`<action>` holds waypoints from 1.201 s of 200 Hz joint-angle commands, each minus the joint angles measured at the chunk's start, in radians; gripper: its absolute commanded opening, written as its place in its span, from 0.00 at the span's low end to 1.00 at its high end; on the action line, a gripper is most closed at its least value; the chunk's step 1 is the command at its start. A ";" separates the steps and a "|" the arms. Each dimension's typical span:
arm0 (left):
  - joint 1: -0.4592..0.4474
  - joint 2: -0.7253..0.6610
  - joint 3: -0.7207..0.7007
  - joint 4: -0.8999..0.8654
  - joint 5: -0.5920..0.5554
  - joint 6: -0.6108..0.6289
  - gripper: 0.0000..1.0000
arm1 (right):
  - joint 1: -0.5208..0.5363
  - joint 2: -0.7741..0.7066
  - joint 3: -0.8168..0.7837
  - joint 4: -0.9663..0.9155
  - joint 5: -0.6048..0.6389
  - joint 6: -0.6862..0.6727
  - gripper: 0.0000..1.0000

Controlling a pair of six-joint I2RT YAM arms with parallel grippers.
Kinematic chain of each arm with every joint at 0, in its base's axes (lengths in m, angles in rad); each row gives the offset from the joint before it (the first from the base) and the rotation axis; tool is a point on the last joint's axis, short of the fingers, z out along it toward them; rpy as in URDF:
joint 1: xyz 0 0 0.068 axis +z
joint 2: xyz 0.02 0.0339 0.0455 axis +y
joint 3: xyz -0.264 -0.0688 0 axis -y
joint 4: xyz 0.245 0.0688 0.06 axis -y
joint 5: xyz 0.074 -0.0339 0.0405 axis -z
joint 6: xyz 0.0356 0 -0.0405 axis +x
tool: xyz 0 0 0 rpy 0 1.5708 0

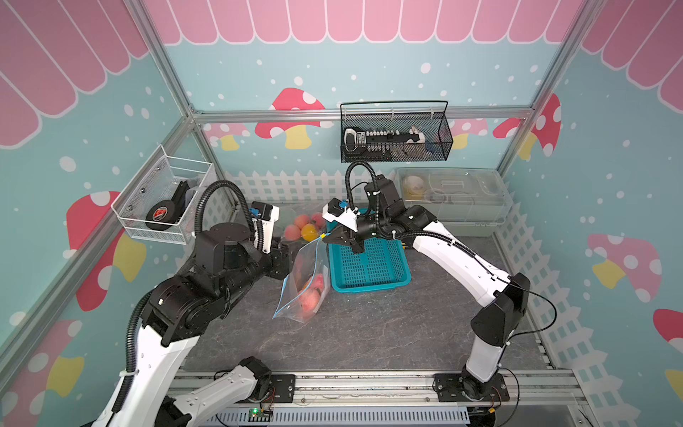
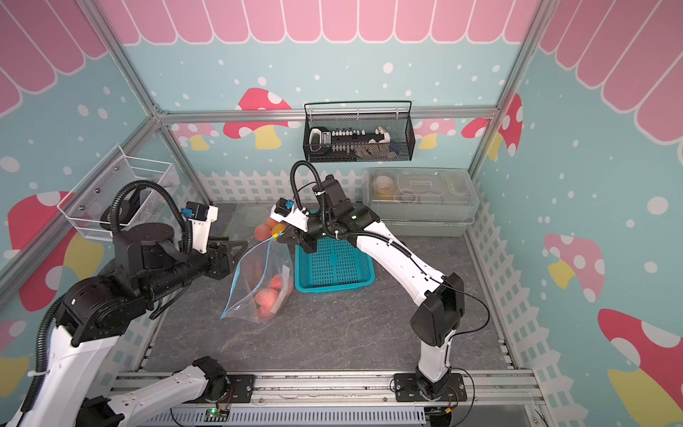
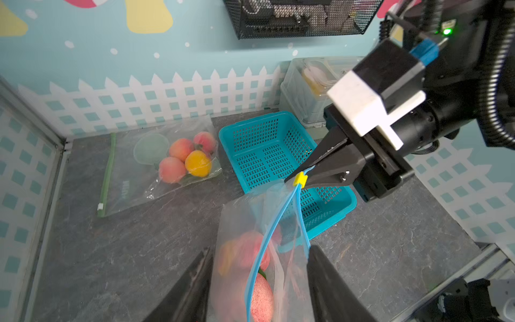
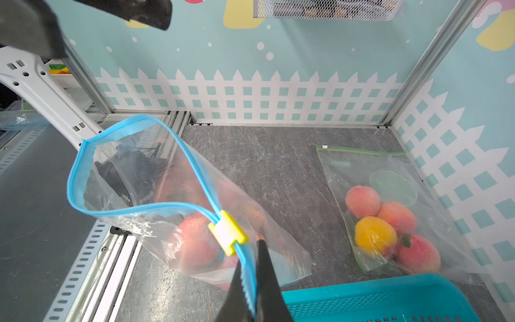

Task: Place the peach in a zip-top bag and seal the zipper
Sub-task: Zip the zipper on the zipper food storage bag.

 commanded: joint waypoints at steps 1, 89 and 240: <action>0.000 0.052 0.040 -0.028 0.091 0.158 0.56 | 0.011 -0.023 0.030 -0.037 -0.007 0.058 0.00; 0.025 0.201 0.118 -0.006 0.233 0.328 0.53 | 0.012 0.019 0.066 -0.061 -0.058 0.030 0.00; 0.111 0.254 0.069 0.010 0.373 0.427 0.38 | 0.012 0.059 0.124 -0.129 -0.084 0.014 0.00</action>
